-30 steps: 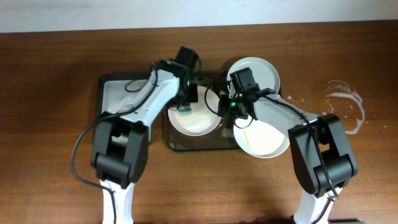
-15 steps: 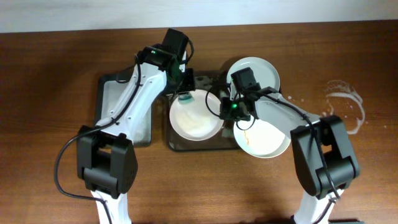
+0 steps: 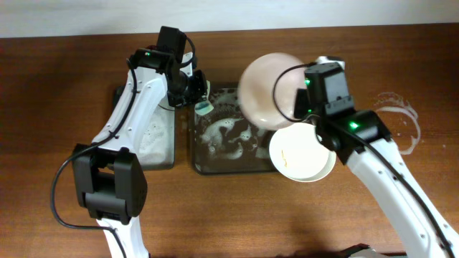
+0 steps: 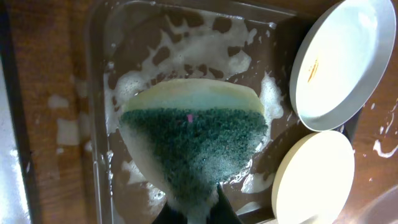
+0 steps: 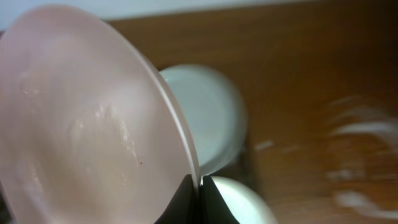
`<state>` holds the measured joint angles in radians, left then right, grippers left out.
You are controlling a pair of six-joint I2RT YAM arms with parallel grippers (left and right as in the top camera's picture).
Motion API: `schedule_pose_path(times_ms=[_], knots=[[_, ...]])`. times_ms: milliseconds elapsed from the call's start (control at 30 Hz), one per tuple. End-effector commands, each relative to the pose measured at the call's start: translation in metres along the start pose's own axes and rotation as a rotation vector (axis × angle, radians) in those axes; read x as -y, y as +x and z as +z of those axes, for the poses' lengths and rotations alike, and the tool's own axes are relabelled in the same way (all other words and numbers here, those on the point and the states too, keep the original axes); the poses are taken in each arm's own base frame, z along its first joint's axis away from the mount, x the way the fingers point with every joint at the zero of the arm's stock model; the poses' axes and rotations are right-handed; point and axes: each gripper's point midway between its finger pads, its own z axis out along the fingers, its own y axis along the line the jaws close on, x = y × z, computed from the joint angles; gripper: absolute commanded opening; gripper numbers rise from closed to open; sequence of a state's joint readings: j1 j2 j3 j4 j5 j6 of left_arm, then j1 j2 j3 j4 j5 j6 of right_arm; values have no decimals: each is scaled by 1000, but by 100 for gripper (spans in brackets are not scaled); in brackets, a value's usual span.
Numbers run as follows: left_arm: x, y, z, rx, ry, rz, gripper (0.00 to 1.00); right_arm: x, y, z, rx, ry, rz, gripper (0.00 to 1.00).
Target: Clean dirty plates on tray and stack at the side
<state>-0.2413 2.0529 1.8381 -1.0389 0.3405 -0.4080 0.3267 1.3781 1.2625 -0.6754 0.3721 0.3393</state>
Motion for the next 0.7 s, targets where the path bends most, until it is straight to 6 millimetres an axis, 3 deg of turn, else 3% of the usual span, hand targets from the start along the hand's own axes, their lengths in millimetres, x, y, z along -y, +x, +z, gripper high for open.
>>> schedule_pose_path(times_ms=[0, 133, 233, 467, 667], knots=[[7, -10, -4, 53, 0, 38, 0, 61, -31, -22, 138, 344, -75, 4], [13, -21, -4, 97, 19, 34, 1, 85, -39, -27, 173, 532, -119, 4], [10, -23, -4, 108, 4, 15, 1, 92, -45, -28, 199, 610, -121, 4], [9, -23, -4, 111, -2, 9, 1, 77, -61, -4, 238, 604, -180, 4], [5, -27, -4, 132, -26, -2, 1, 53, -69, 7, 221, 599, -407, 4]])
